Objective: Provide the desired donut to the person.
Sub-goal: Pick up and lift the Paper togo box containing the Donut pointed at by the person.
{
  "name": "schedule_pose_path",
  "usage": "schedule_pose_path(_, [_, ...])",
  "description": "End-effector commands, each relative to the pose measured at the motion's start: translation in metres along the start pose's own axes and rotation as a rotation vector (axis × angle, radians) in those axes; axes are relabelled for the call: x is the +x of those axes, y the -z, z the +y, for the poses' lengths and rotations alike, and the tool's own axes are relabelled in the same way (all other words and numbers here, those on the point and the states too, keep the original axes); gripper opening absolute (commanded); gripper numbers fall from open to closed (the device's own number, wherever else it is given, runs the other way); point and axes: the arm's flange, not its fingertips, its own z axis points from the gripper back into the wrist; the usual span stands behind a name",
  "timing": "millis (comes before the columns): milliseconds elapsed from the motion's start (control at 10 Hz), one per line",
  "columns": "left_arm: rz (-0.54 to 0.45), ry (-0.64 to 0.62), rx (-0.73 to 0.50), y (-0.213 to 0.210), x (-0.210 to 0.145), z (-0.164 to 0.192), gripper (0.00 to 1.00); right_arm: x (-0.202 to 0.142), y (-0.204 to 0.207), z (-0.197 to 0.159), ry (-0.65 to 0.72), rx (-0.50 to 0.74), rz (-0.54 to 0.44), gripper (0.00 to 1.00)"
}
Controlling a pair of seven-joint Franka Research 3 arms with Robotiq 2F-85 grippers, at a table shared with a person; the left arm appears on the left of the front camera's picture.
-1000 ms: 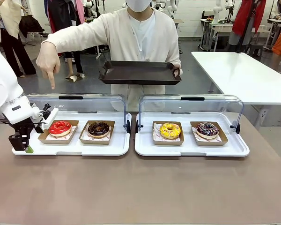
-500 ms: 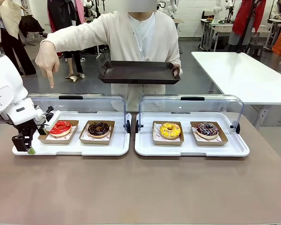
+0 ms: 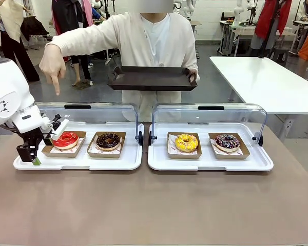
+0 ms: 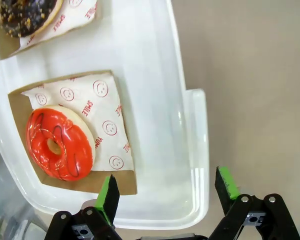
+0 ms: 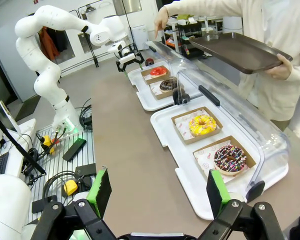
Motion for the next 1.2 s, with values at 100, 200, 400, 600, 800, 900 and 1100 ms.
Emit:
schedule_pose_path(100, [-0.01,0.003,-0.006,0.012,-0.012,0.023,1.0,0.001,0.0,-0.001,-0.003,0.002,-0.009,1.0])
schedule_pose_path(200, [-0.022,0.006,-0.006,0.014,-0.013,0.027,1.0,0.001,0.0,-0.001,-0.003,0.002,-0.009,1.0])
schedule_pose_path(400, [-0.024,0.01,-0.01,0.016,-0.012,0.029,1.0,0.001,0.0,-0.001,-0.003,0.002,-0.009,1.0])
schedule_pose_path(600, [-0.021,0.008,-0.026,0.022,-0.013,0.03,1.0,0.001,0.0,-0.001,-0.003,0.002,-0.009,1.0])
schedule_pose_path(800, [-0.016,0.008,-0.035,0.024,-0.013,0.029,1.0,0.001,0.0,-0.001,-0.003,0.002,-0.009,1.0])
schedule_pose_path(900, [-0.014,0.01,-0.039,0.026,-0.013,0.029,1.0,0.001,0.0,-0.001,-0.003,0.002,-0.009,1.0])
schedule_pose_path(1100, [-0.017,0.006,-0.033,0.028,-0.013,0.03,0.94,0.001,0.0,-0.001,-0.003,0.002,-0.009,1.0])
